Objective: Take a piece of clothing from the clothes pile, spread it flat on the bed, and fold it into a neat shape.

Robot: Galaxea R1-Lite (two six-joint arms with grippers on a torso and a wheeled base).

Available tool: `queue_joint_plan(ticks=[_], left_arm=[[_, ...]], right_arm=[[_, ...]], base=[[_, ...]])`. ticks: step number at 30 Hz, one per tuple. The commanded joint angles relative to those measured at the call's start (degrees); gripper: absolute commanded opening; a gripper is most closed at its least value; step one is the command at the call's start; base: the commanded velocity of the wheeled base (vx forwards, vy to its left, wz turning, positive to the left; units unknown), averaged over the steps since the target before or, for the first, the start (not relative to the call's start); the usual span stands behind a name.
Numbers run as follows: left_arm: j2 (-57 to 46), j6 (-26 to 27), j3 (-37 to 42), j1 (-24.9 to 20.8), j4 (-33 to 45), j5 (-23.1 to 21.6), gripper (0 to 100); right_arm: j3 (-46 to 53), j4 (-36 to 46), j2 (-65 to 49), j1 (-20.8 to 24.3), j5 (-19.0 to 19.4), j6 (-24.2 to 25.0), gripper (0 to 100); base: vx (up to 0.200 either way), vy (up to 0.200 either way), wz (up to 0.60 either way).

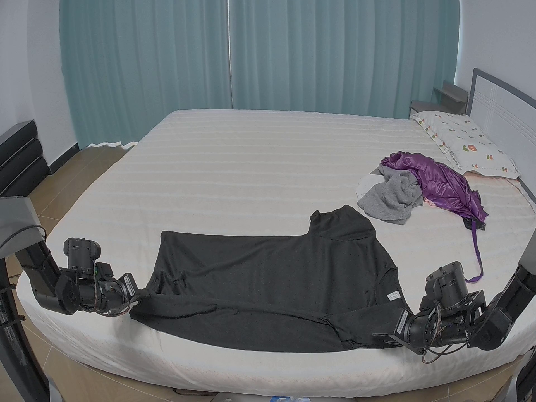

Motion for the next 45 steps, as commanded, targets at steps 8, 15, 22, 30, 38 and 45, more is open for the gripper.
queue_joint_plan(ticks=[8,15,22,30,38,45], left_arm=[[-0.4,-0.2,0.0,0.0,0.0,0.0,0],[-0.9,-2.4,-0.2,0.0,-0.1,0.0,0],[-1.2,-2.5,0.0,0.0,-0.1,0.0,0],[-1.2,-2.5,0.0,0.0,-0.1,0.0,0],[-1.1,-2.5,-0.2,0.0,0.0,0.0,0],[-1.2,-2.5,-0.1,0.0,-0.1,0.0,0]], right_arm=[[-2.9,-0.8,-2.9,-6.9,0.5,-2.9,100],[-5.1,-1.2,0.5,-14.9,9.7,-13.4,100],[-8.0,-6.9,10.1,-19.5,13.5,-21.1,100],[-7.1,-20.4,19.9,-20.0,16.7,-23.3,100],[-6.4,-21.4,20.8,-20.0,17.2,-23.6,100],[-4.9,-21.5,20.5,-20.3,17.1,-24.6,0]], base=[[0.0,0.0,0.0],[0.0,0.0,0.0],[0.0,0.0,0.0],[0.0,0.0,0.0],[0.0,0.0,0.0],[0.0,0.0,0.0]])
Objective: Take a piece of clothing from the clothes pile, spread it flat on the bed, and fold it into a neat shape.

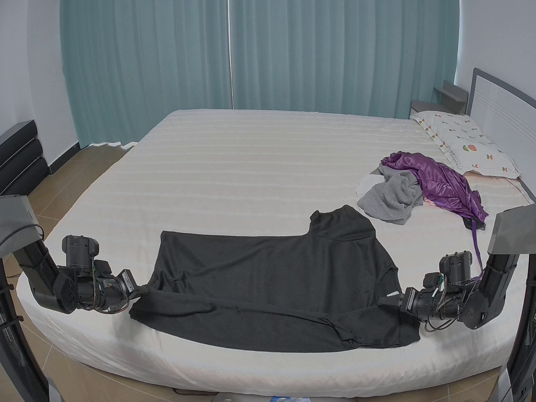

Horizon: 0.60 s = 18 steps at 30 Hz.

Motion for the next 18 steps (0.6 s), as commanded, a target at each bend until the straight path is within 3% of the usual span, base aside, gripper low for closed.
queue_joint_plan(ticks=[1,5,18], left_arm=[[-0.1,0.0,0.1,0.0,0.0,0.0,0],[-0.1,0.0,0.1,0.0,0.0,0.0,0],[-4.0,0.0,1.8,0.5,0.2,0.0,0]], right_arm=[[0.9,0.0,0.2,-0.3,0.0,-0.7,0],[2.2,-0.5,0.3,-1.7,-0.1,-3.3,0],[9.1,-7.6,-5.3,-3.3,2.3,-2.1,0]], base=[[0.0,0.0,0.0],[0.0,0.0,0.0],[0.0,0.0,0.0]])
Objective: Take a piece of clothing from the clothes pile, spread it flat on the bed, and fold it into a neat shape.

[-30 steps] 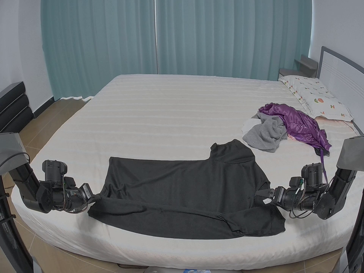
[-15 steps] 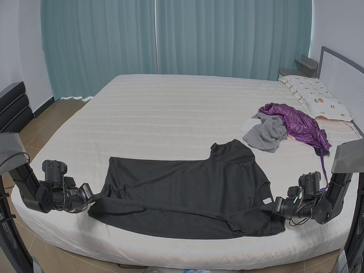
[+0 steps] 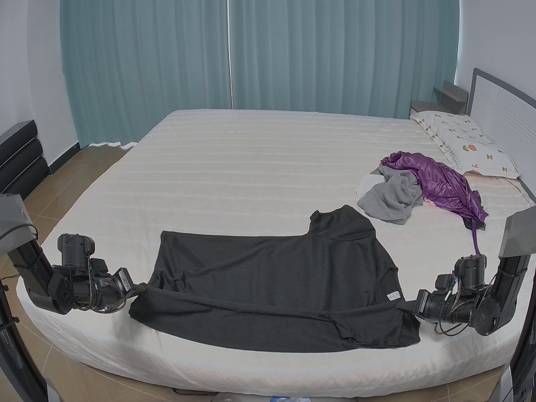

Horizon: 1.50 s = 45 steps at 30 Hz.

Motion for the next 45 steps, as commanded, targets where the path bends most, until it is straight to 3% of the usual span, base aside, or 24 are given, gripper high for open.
queue_joint_plan(ticks=[1,16,45], left_arm=[[-2.0,0.0,0.8,0.2,0.0,0.1,0],[-9.3,0.1,7.0,0.3,-0.2,0.0,0],[-17.6,2.4,15.5,3.2,0.1,0.0,0]], right_arm=[[2.7,-1.3,-4.1,-0.2,0.3,1.3,0],[10.8,-3.9,-19.4,-0.2,0.6,5.6,0],[15.2,-3.1,-24.7,-0.2,1.1,5.7,0]], base=[[0.0,0.0,0.0],[0.0,0.0,0.0],[0.0,0.0,0.0]])
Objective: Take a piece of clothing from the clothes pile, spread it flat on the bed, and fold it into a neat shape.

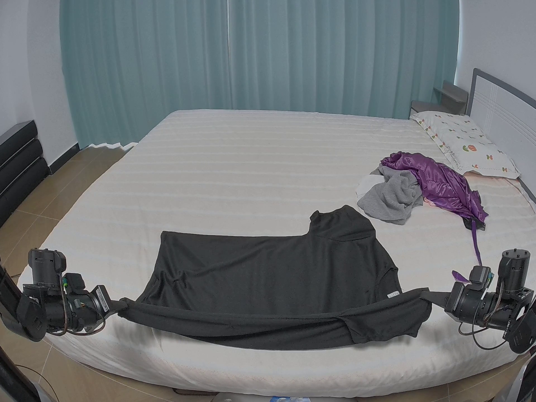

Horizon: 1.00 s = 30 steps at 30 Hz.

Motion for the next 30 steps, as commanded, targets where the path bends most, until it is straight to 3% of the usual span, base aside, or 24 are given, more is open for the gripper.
queue_joint_plan(ticks=[1,9,30], left_arm=[[-2.3,0.0,0.4,0.9,0.1,0.1,0],[-6.0,-0.1,3.0,1.4,0.1,0.1,0],[-7.4,0.0,5.8,2.2,0.3,0.1,0]], right_arm=[[1.0,0.1,-0.9,0.0,0.0,0.0,0],[1.0,7.9,-6.3,0.0,1.6,-0.7,0],[1.0,17.3,-14.3,-0.8,1.6,-2.1,0]], base=[[0.0,0.0,0.0],[0.0,0.0,0.0],[0.0,0.0,0.0]])
